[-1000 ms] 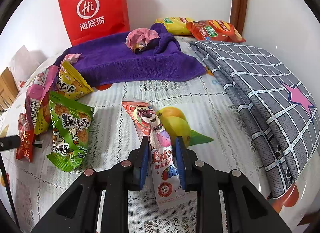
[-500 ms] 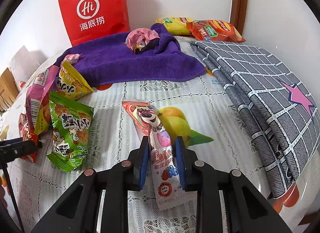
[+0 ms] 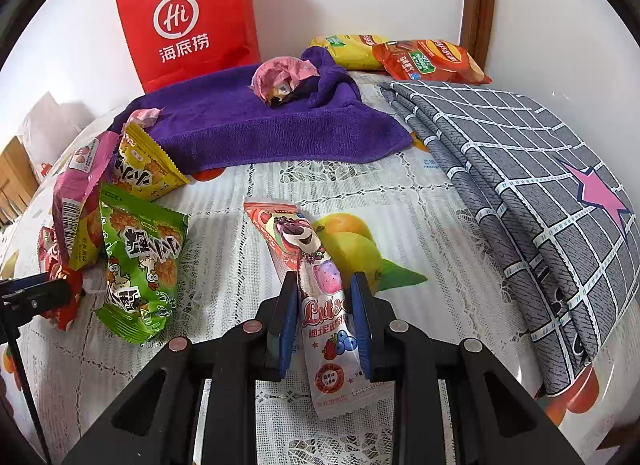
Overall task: Organize snacks
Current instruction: 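Reach left tool into the pile and grasp the red gold-text packet, then lift the red packet with left tool while right tool carries Lotso snack toward towel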
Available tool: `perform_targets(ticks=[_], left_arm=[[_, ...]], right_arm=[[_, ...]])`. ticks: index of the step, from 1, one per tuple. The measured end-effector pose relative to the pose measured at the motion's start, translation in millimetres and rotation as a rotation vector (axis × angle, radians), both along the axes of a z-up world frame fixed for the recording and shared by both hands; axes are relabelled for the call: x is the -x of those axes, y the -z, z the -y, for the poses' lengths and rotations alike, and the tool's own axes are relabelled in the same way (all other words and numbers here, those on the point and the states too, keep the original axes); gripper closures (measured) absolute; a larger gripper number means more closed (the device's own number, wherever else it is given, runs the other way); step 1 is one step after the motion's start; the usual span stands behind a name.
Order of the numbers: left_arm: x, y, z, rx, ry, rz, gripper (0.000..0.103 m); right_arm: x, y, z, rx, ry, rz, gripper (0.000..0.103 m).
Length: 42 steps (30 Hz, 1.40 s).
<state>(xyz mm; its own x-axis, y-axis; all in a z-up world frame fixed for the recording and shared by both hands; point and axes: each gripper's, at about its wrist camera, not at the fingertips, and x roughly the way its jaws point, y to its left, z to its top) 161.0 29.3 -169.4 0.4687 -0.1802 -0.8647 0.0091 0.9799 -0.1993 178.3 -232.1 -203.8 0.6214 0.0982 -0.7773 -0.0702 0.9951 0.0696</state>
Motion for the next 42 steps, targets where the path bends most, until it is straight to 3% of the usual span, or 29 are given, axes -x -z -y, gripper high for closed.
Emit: perform_targets(ticks=[13, 16, 28, 42], left_arm=[[19.9, -27.7, -2.7, -0.01, 0.036, 0.061, 0.058], [22.7, -37.2, -5.6, -0.004, 0.04, 0.08, 0.058], [34.0, -70.7, -16.4, 0.01, 0.051, 0.126, 0.058], [28.0, -99.9, -48.4, 0.021, 0.012, 0.153, 0.058]], right_arm=[[2.8, -5.5, 2.4, -0.01, -0.002, -0.017, 0.083], [8.0, -18.0, 5.9, -0.058, -0.004, -0.01, 0.084], [35.5, -91.4, -6.9, -0.025, 0.015, 0.09, 0.084], [35.2, -121.1, -23.8, -0.056, 0.023, 0.083, 0.084]])
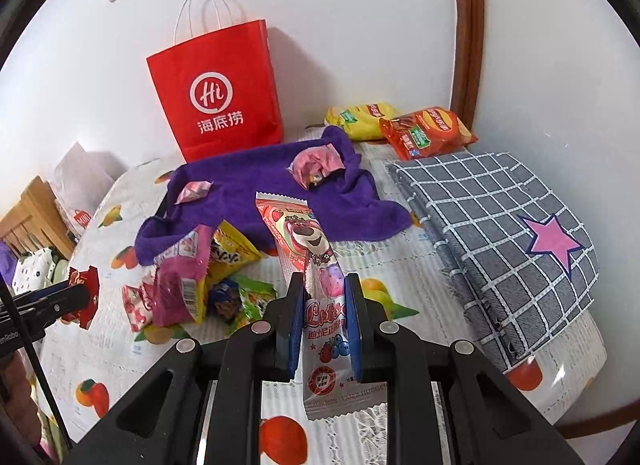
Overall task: Organize snacks
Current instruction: 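Lift the red packet with left tool while right tool carries Lotso snack toward towel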
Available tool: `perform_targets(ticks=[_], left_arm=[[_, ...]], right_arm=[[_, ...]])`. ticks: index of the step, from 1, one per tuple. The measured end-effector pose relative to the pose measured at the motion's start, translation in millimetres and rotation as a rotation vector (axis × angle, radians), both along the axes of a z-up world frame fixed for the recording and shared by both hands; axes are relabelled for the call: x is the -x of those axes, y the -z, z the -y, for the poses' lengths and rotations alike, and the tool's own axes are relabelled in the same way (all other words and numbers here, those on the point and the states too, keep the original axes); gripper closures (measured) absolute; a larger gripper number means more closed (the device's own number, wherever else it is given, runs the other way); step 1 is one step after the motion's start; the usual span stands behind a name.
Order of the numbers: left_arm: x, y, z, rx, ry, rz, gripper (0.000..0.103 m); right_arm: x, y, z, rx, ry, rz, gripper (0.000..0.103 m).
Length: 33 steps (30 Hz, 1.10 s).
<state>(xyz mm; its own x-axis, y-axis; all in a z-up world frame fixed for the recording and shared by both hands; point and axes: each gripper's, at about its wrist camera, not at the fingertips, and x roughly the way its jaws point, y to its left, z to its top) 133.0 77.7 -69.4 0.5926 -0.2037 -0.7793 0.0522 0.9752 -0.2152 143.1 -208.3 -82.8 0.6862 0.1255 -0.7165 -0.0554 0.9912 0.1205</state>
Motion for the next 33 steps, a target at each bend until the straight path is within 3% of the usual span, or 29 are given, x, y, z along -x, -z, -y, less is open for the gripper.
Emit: perform_targets(ticks=[20, 33], left_arm=[[-41.3, -15.1, -9.5, 0.015, -0.002, 0.03, 0.058], [-83.6, -14.2, -16.5, 0.009, -0.024, 0.034, 0.057]], right_arm=[[-43.1, -3.8, 3.6, -0.038, 0.024, -0.031, 0.084], [-96.5, 4.1, -4.9, -0.018, -0.022, -0.046, 0.084]])
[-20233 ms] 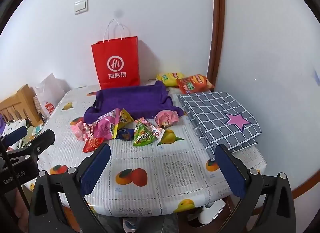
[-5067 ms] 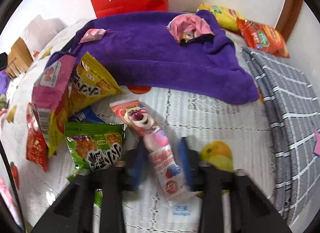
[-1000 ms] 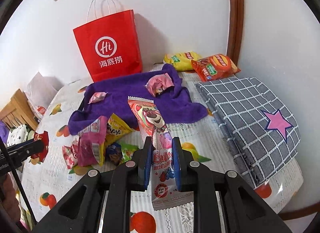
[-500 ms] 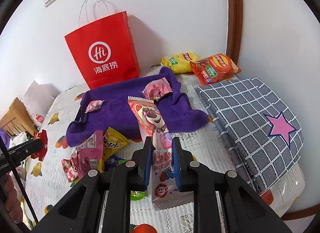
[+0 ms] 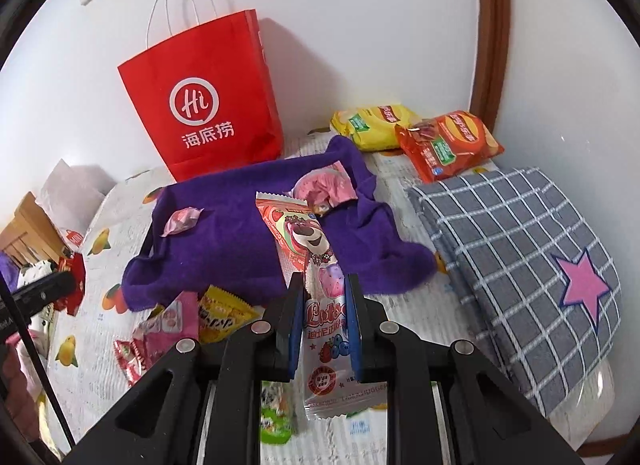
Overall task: Organize snacks
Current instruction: 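Lift the red packet with left tool while right tool carries Lotso snack toward towel, then lower and release red packet on towel with left tool while right tool releases Lotso snack there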
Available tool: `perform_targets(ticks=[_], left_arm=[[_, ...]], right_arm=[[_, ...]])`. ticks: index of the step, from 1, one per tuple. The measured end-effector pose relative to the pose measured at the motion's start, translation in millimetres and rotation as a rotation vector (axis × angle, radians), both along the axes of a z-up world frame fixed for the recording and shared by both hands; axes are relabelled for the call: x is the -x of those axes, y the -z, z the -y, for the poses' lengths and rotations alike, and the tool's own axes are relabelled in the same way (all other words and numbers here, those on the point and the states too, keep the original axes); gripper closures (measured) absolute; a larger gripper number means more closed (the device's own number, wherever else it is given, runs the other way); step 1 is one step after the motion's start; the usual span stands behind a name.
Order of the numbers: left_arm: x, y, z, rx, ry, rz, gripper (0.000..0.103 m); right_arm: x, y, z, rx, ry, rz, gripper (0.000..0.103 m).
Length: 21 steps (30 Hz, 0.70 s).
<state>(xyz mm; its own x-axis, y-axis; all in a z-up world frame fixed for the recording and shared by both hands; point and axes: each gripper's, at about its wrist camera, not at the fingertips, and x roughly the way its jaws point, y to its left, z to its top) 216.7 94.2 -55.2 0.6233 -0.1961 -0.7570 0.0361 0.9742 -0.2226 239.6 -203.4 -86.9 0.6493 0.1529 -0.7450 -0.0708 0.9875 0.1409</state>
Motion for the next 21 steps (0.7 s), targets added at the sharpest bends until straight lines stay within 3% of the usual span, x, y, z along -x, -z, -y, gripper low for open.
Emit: perform_targets(ticks=[21], left_arm=[[-111.0, 30.3, 15.7, -0.027, -0.017, -0.041, 0.057]], right_arm=[[-123.8, 43.2, 2.5, -0.089, -0.021, 0.001, 0.083]])
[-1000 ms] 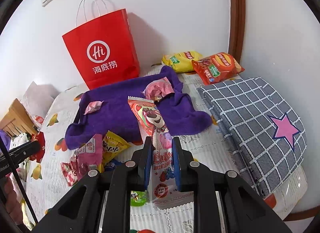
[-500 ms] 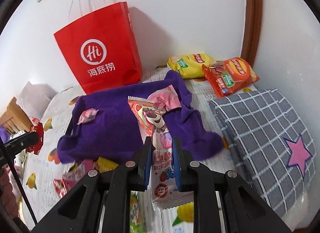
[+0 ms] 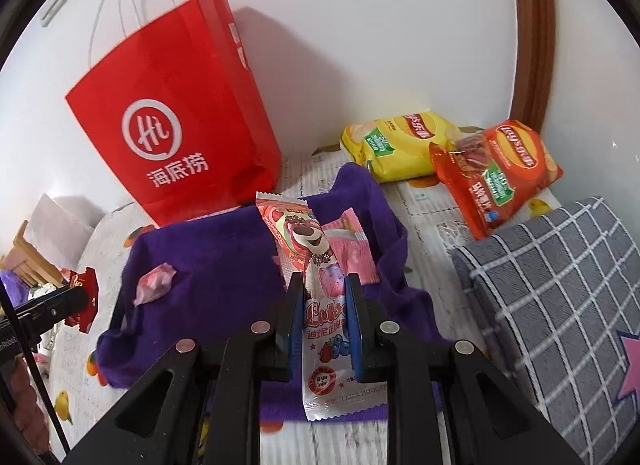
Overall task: Organize snacks
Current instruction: 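Lower and release red packet on towel with left tool while right tool releases Lotso snack there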
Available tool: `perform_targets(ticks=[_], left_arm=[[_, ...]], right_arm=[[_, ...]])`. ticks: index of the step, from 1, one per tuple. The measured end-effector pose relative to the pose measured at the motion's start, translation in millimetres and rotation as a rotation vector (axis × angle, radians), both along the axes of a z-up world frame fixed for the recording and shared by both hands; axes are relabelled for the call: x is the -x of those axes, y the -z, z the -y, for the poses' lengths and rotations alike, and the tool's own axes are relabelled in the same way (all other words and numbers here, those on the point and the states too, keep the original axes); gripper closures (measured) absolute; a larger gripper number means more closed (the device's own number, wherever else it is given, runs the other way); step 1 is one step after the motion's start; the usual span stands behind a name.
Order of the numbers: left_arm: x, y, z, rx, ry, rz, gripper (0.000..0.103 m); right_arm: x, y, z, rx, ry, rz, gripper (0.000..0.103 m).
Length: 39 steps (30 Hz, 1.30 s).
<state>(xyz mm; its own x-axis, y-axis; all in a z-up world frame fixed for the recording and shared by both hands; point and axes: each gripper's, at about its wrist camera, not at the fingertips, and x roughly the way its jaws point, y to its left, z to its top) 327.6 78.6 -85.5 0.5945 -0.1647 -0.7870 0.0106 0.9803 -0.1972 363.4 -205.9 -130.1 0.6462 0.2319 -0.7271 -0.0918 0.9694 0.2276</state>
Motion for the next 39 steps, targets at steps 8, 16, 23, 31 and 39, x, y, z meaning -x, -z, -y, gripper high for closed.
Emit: perform_targets(ticks=[8, 16, 23, 31, 39], left_arm=[[-25.8, 23.0, 1.1, 0.009, -0.006, -0.027, 0.057], [-36.7, 44.9, 0.4, 0.008, -0.003, -0.072, 0.057], [-38.3, 51.0, 3.3, 0.023, -0.001, -0.085, 0.056], [-38.2, 48.4, 4.2, 0.023, -0.008, -0.08, 0.053], [-40.4, 52.6, 3.2, 0.035, -0.02, -0.106, 0.051]], right_arm=[[-7.4, 26.6, -6.0, 0.024, -0.036, 0.016, 0.082], [-3.1, 39.5, 1.3, 0.042, -0.043, 0.023, 0.082], [0.8, 39.7, -6.5, 0.087, -0.076, 0.035, 0.071], [7.5, 34.1, -16.6, 0.121, -0.099, 0.067, 0.053], [8.8, 32.2, -16.5, 0.117, -0.091, 0.07, 0.053]])
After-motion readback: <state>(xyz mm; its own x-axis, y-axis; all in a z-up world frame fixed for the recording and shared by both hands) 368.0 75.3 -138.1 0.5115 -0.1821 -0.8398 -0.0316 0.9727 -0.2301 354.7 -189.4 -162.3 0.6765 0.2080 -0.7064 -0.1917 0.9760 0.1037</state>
